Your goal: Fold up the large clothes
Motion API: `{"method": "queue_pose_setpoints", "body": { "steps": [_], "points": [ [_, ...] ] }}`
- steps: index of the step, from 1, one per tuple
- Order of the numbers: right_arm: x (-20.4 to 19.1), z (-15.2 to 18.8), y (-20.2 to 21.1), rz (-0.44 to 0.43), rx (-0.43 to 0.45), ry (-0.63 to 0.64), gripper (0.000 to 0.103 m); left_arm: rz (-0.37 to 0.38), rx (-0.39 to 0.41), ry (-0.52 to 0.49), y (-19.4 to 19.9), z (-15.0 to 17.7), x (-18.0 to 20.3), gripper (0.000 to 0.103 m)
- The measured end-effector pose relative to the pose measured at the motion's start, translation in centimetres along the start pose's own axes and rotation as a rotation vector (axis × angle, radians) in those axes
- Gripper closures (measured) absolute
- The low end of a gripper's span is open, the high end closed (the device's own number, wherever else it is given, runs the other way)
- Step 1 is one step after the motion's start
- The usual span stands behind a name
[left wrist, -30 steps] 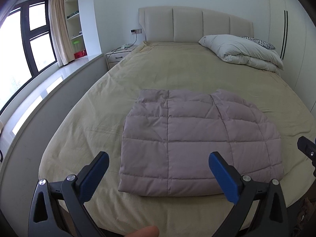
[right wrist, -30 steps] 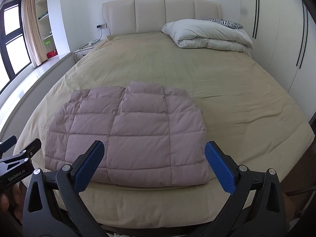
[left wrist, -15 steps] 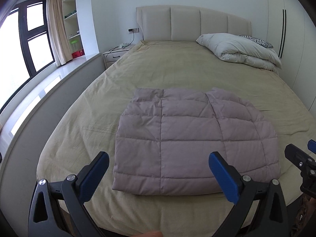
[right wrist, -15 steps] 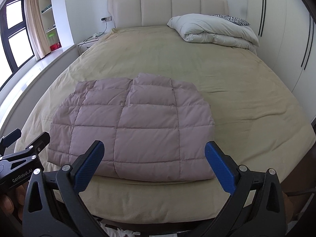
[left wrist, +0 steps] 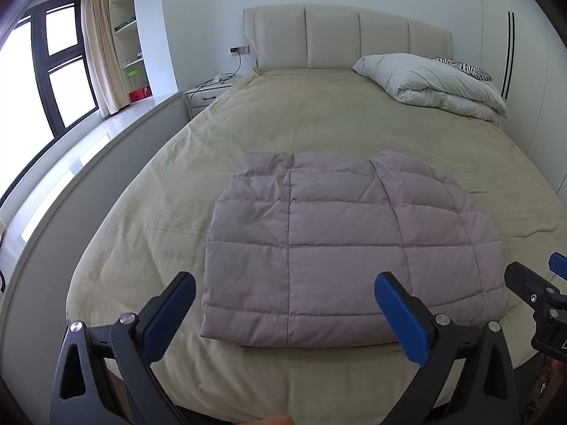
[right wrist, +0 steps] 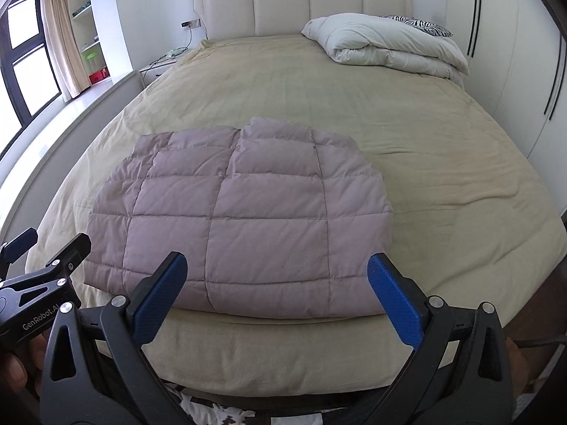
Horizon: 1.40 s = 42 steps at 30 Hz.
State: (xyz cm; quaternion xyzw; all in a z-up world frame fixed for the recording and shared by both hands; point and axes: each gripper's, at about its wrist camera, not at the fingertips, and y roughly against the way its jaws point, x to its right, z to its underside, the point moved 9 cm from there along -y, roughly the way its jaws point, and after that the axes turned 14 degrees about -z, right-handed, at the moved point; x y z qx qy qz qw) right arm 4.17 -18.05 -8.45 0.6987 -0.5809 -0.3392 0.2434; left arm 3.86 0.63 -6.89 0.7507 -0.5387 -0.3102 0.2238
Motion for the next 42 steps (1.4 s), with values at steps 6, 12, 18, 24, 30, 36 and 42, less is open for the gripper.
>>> {"method": "queue_pose_setpoints", "body": {
  "steps": [6,12,18,24,30,36,42],
  "points": [
    [0.0,0.1,-0.3,0.003,-0.005,0.003,0.0,0.001,-0.008,-0.009,-0.2,0.3,0.3,0.0],
    [-0.1,0.3,-0.5,0.005,-0.013,0.006,0.0,-0.003,-0.014,-0.009,-0.4,0.6,0.4,0.0],
    [-0.1,0.3,-0.6,0.006,-0.013,0.005,0.0,-0.004,-0.017,-0.008,-0.5,0.7,0.4,0.0],
    [-0.1,0.3,-0.6,0.006,-0.013,0.006,0.0,-0.005,-0.017,-0.008,-0.4,0.7,0.4,0.0],
    [-0.2,0.4,-0.6,0.005,-0.014,0.005,0.0,-0.005,-0.017,-0.009,-0.5,0.8,0.3,0.0],
    [-0.2,0.4,-0.7,0.009,-0.014,0.008,0.0,-0.005,-0.017,-0.01,-0.5,0.8,0.3,0.0],
    [-0.3,0.6,-0.7,0.008,-0.015,0.007,0.0,-0.004,-0.02,-0.01,-0.5,1.0,0.3,0.0]
  ]
}}
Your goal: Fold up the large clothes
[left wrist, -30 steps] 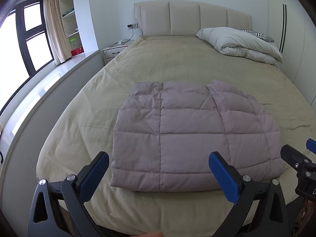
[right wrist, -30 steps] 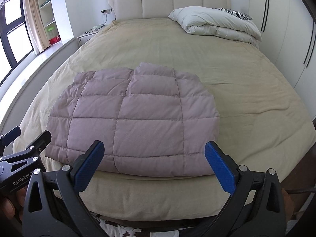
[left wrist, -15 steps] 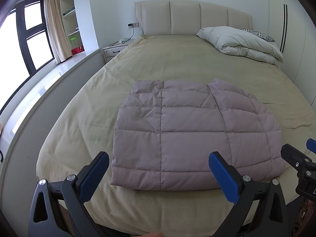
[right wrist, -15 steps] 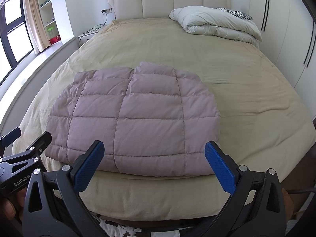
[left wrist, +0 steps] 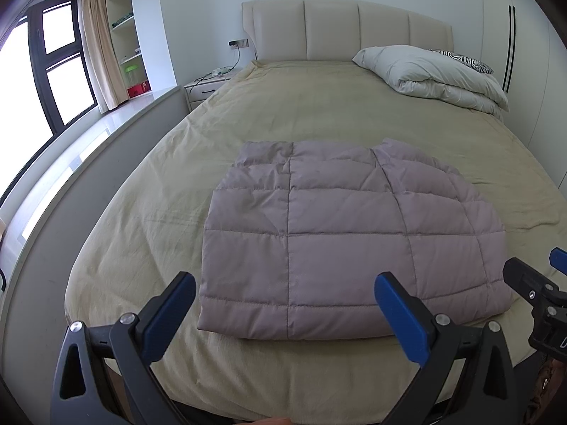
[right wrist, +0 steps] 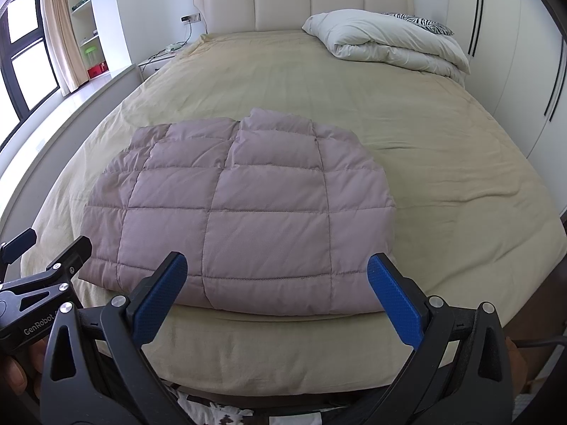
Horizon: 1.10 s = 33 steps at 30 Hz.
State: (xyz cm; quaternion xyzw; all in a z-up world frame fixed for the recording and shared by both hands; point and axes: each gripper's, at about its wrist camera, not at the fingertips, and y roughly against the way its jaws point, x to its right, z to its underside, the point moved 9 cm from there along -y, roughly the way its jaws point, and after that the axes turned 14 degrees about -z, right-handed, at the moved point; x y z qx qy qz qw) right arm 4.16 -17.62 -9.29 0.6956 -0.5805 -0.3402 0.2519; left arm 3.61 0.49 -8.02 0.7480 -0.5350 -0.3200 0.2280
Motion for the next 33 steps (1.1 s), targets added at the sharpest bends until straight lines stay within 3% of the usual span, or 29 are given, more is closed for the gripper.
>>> {"method": "queue_pose_setpoints", "body": {
  "steps": [33],
  "points": [
    [-0.22,0.48,0.05,0.003,-0.001,0.004,0.0,0.001,-0.002,-0.003,-0.14,0.32,-0.21,0.0]
  ]
}}
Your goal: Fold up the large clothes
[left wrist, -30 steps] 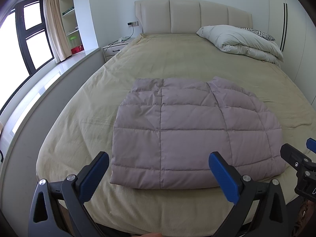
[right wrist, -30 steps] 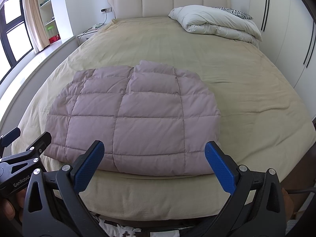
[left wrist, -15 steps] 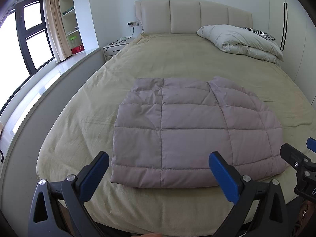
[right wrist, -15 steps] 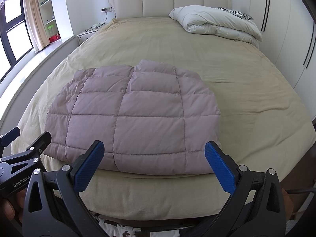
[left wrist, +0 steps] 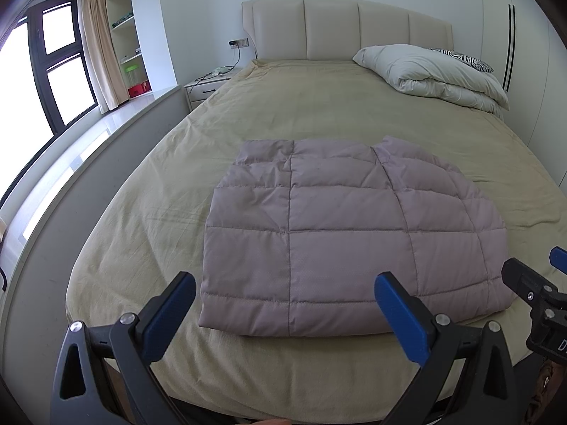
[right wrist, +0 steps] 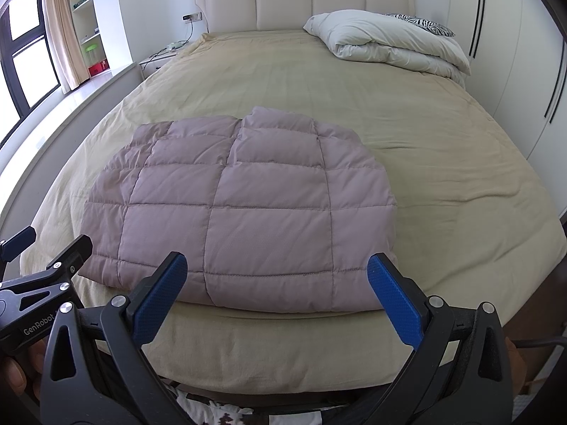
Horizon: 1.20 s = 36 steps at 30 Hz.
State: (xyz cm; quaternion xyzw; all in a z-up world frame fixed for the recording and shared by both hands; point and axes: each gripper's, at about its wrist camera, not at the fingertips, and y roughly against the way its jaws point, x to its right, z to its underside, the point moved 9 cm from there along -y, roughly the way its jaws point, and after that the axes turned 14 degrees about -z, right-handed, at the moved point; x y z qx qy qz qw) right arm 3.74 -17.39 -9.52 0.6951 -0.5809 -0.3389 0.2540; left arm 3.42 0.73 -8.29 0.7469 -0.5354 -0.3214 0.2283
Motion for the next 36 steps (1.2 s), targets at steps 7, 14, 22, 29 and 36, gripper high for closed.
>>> {"method": "queue_pose_setpoints", "body": {
  "steps": [7,14,22,29,36],
  "points": [
    [0.04,0.11,-0.04,0.0,-0.001,0.0,0.0,0.001,-0.001,-0.001,0.01,0.23,0.05,0.0],
    [0.03,0.15,-0.04,0.0,-0.002,0.0,0.0,0.0,-0.002,-0.002,0.01,0.33,0.07,0.0],
    [0.0,0.2,-0.04,0.0,-0.003,0.0,0.0,0.0,-0.002,-0.002,0.02,0.32,0.08,0.0],
    [0.02,0.23,-0.13,-0.001,-0.005,0.001,0.0,0.0,-0.003,-0.003,-0.02,0.36,0.11,0.0],
    [0.08,0.27,-0.19,-0.002,-0.008,0.0,0.0,0.003,-0.006,-0.005,-0.07,0.57,0.11,0.0]
  ]
}}
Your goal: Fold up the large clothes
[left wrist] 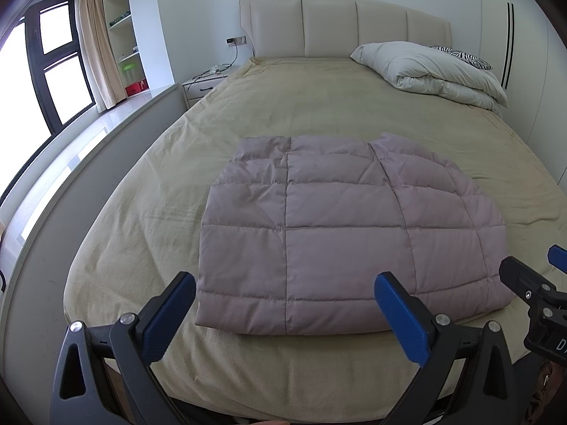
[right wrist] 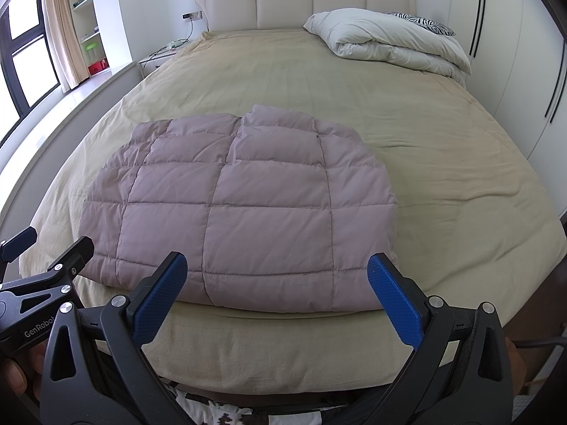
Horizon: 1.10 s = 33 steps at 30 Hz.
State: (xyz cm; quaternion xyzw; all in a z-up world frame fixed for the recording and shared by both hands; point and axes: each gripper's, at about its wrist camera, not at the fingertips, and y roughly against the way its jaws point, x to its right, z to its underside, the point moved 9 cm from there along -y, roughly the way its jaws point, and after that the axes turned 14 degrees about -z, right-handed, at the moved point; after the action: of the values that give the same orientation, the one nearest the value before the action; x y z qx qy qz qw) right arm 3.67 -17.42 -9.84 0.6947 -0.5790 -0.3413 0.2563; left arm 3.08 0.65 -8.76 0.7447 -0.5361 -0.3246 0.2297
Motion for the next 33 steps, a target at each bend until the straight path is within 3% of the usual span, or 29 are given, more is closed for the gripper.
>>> {"method": "queue_pose_setpoints", "body": {
  "steps": [33],
  "points": [
    [0.18,0.41,-0.49,-0.001,-0.014,0.0,0.0,0.015,-0.004,-0.006,-0.5,0.07,-0.49,0.0]
  ]
}}
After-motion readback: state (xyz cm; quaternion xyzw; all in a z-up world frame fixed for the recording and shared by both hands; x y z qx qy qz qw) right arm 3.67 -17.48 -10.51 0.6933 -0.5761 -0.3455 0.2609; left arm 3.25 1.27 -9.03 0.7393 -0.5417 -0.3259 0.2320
